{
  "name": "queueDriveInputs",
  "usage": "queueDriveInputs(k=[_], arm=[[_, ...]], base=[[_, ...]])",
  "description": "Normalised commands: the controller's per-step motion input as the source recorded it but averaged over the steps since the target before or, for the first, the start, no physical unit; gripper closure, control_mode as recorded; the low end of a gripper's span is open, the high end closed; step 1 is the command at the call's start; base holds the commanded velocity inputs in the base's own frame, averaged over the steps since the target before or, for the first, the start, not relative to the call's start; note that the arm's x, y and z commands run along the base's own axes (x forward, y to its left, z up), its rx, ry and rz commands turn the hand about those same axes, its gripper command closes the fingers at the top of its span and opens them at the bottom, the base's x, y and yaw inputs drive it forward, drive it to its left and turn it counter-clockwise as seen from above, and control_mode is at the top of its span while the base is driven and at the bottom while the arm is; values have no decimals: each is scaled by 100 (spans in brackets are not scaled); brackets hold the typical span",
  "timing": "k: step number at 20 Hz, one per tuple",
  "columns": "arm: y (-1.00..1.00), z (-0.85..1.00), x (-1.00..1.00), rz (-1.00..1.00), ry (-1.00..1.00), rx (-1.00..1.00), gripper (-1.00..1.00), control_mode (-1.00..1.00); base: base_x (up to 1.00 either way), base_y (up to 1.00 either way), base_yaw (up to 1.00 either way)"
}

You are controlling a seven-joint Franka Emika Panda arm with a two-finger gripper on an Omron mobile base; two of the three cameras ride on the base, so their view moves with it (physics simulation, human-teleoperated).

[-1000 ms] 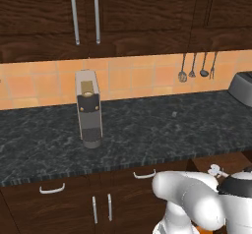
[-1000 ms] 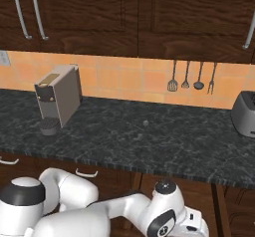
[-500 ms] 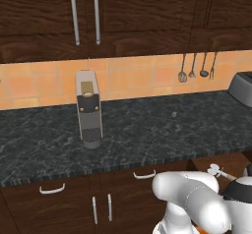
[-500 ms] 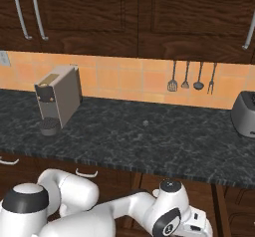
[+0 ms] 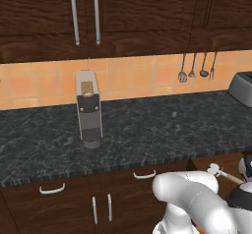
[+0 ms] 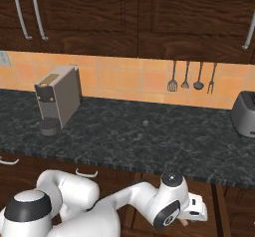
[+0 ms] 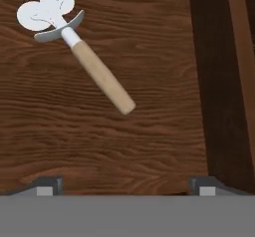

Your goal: Pick the pizza cutter from the drawer and place it on the counter.

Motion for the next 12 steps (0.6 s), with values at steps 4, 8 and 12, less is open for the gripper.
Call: queueDriveInputs(k=[4,8,12], arm=[[19,10,75,26,-1,4,-100,-100],[3,-38,28,24,0,0,-100,-100],[2,-57,13,23,0,0,-100,-100]], base=[[0,0,0],[0,0,0],[0,0,0]])
